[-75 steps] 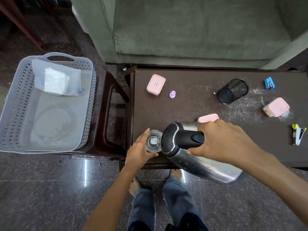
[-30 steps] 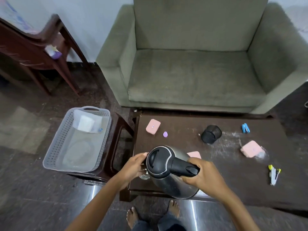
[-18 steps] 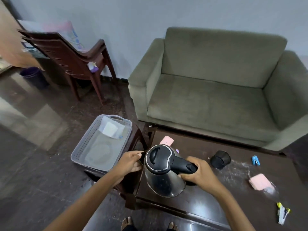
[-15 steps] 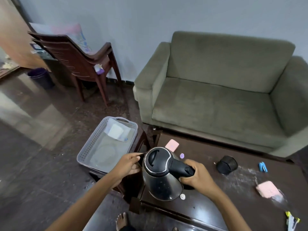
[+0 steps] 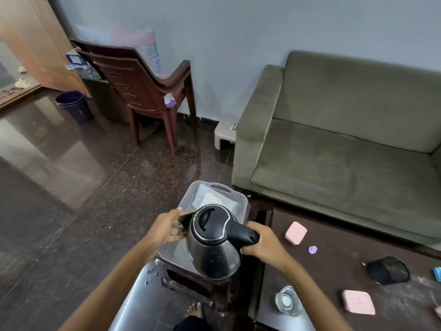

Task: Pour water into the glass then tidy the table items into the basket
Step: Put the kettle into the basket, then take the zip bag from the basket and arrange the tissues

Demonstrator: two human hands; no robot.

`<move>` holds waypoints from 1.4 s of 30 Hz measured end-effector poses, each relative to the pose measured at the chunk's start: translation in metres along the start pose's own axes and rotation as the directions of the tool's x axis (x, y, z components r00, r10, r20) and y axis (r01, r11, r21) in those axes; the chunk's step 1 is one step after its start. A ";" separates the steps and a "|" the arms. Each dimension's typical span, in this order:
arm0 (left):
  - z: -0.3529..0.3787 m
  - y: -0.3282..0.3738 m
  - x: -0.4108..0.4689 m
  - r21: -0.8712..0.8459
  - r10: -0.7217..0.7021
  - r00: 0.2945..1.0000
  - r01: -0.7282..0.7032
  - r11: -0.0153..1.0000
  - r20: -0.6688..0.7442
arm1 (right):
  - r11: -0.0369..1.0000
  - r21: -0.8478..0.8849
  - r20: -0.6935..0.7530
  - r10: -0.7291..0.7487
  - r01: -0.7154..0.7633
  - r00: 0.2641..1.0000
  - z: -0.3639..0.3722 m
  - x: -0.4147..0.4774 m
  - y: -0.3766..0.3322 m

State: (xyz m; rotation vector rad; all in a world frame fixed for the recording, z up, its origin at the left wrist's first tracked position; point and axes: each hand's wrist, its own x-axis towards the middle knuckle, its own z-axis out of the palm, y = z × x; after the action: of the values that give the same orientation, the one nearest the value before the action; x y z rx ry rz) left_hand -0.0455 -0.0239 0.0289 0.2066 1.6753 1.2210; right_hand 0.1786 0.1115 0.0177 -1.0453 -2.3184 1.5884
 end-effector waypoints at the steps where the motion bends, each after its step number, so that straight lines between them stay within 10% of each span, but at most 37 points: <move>1: -0.009 0.002 0.007 0.004 0.003 1.000 -0.003 1.000 -0.004 | 1.000 -0.022 0.011 0.007 -0.007 1.000 0.009 0.011 -0.003; 21: -0.049 -0.039 0.122 0.136 -0.157 0.967 0.186 0.973 -0.202 | 0.915 -0.290 0.002 0.294 -0.280 0.956 0.109 0.088 0.046; 30: 0.014 -0.005 0.113 0.810 0.303 0.949 -0.243 0.534 0.085 | 0.887 -0.323 0.358 0.437 -0.329 0.825 0.062 0.118 0.025; 42: 0.011 -0.001 0.129 0.792 0.443 0.892 -0.333 0.512 0.088 | 0.817 -0.318 -0.179 0.448 -0.482 0.876 0.053 0.223 0.056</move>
State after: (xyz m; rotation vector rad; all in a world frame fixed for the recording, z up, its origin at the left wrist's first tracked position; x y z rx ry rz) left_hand -0.0984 0.0639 -0.0509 1.1479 2.2876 0.6868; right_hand 0.0124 0.2183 -0.1109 -1.8545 -2.4632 1.2160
